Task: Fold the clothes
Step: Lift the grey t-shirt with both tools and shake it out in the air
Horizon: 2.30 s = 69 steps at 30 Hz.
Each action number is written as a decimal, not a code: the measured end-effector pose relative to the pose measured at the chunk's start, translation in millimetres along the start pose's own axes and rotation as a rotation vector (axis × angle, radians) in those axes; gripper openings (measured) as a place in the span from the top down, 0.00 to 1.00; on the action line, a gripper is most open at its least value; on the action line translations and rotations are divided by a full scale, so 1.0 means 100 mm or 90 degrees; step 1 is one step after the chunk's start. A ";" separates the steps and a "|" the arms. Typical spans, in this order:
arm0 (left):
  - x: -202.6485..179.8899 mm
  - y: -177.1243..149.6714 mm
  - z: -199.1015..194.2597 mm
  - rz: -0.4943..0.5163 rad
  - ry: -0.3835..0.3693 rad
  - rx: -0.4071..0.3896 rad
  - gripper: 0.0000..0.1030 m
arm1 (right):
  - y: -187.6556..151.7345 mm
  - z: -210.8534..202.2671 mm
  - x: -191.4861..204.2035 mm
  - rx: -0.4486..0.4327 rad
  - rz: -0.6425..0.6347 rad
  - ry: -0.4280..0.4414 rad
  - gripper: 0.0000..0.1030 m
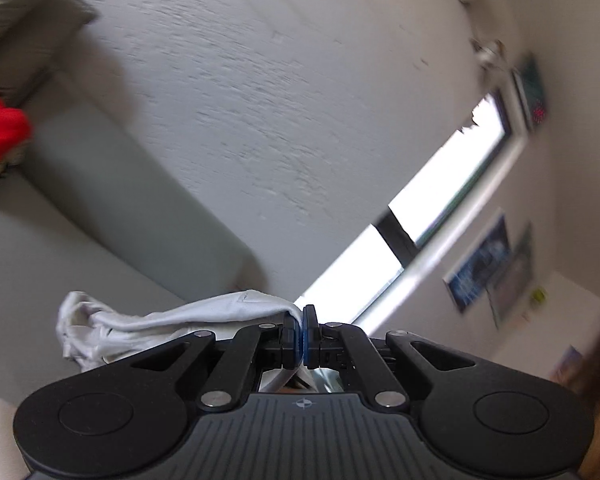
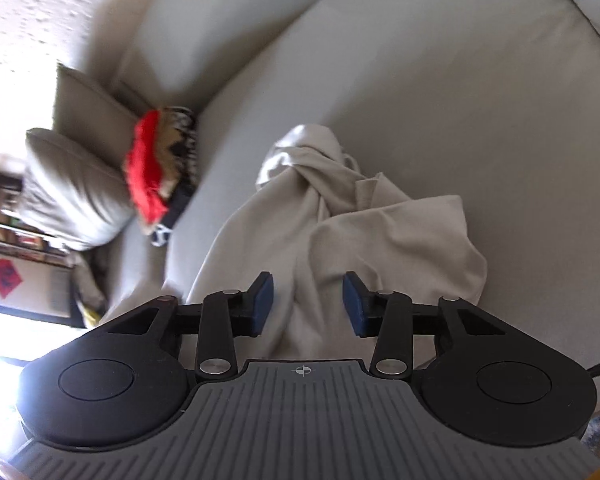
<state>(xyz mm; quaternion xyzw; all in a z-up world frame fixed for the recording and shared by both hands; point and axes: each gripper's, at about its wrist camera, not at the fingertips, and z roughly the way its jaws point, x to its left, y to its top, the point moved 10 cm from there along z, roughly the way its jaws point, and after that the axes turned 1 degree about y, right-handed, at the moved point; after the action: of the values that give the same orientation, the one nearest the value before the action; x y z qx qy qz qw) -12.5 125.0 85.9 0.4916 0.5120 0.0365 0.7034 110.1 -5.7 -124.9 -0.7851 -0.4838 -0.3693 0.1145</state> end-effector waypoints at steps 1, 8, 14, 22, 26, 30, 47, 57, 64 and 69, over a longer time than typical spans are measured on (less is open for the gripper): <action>-0.01 -0.01 0.02 0.004 -0.004 0.004 1.00 | 0.03 0.02 -0.04 0.000 0.007 -0.012 0.60; 0.19 0.01 -0.01 -0.020 0.020 -0.014 1.00 | 0.04 0.11 -0.16 -0.011 0.021 -0.049 0.97; 0.57 0.18 -0.23 -0.073 0.089 -0.066 1.00 | 0.20 -0.27 -0.35 -0.136 0.053 -0.010 1.00; 1.16 0.18 -0.42 -0.159 0.257 -0.134 1.00 | 0.22 -1.25 -0.73 -0.297 0.071 0.016 1.00; 1.22 0.01 -0.26 -0.167 0.294 -0.087 1.00 | -0.04 -1.27 -1.15 -0.234 0.128 -0.007 1.00; 1.23 -0.20 -0.10 -0.158 0.308 -0.031 1.00 | -0.33 -0.91 -1.70 -0.123 0.219 -0.002 0.99; 1.17 -0.38 -0.07 -0.147 0.328 0.015 1.00 | -0.09 -0.55 -1.60 -0.102 0.017 0.009 0.98; 1.06 0.33 0.15 -0.119 0.324 -0.044 1.00 | 0.64 -1.58 -0.73 -0.228 0.142 0.228 0.99; -0.19 1.63 0.26 -0.003 0.118 -0.263 1.00 | 0.74 -4.06 0.34 -0.631 -0.029 0.342 0.99; -0.49 1.73 0.35 -0.002 0.106 -0.257 1.00 | 0.45 -4.66 0.72 -0.707 -0.119 0.294 0.99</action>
<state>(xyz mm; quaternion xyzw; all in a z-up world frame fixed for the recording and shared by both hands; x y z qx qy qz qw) 69.3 163.8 244.9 0.3354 0.5512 0.1777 0.7430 -51.8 -230.6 259.3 -0.5814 -0.2481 -0.7356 -0.2435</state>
